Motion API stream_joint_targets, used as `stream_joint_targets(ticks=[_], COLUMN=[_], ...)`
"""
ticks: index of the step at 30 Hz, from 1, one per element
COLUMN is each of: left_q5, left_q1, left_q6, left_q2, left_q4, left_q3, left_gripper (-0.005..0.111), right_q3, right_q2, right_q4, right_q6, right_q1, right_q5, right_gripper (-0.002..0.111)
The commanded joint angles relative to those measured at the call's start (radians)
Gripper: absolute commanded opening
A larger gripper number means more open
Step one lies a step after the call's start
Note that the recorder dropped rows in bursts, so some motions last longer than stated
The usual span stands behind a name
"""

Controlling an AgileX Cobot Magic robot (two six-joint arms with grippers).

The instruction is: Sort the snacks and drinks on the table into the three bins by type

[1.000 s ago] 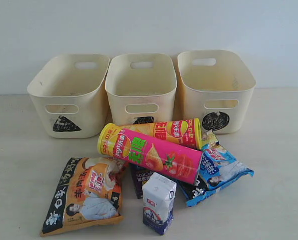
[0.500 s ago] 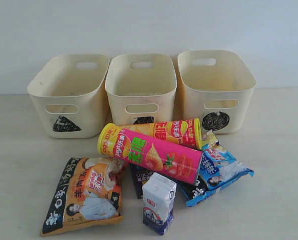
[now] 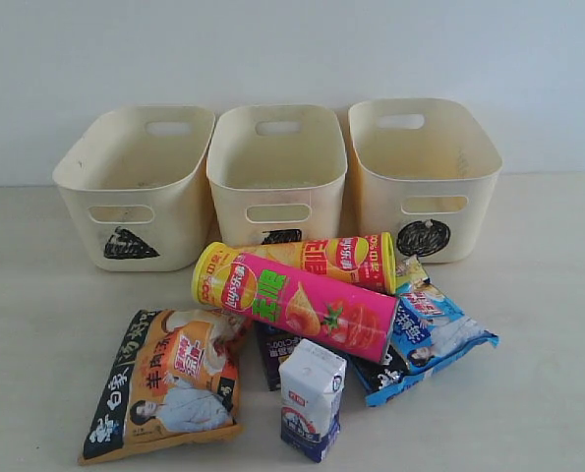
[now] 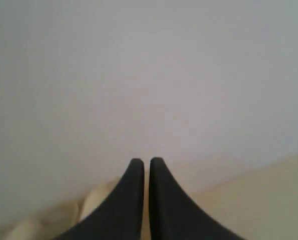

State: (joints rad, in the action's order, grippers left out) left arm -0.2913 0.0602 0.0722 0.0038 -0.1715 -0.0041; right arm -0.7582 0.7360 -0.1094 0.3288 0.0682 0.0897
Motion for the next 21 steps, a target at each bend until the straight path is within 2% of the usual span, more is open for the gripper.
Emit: stream_joint_targets(ticks=[1,7,11,21], left_q5=[0.007,0.007,0.007,0.007], left_q1=[0.004,0.004,0.004,0.004], left_q6=[0.005,0.005,0.005,0.005], left_q2=[-0.004,-0.004,-0.004,-0.004], left_q4=[0.004,0.004,0.004,0.004], left_q3=[0.004,0.004,0.004,0.004], left_gripper=[0.004,0.004,0.004,0.004], right_q3=[-0.140,-0.292,-0.365,-0.439], right_q2=[0.159,0.368,0.466,0.647], right_q4=[-0.005,-0.260,-0.377,-0.286], right_q6=[-0.241,-0.590,-0.710,-0.708], right_q1=[0.002,0.002,-0.021,-0.343], right_q5=[0.346,0.740,0.916,1.054], right_gripper=[0.000,0.000,0.000,0.000])
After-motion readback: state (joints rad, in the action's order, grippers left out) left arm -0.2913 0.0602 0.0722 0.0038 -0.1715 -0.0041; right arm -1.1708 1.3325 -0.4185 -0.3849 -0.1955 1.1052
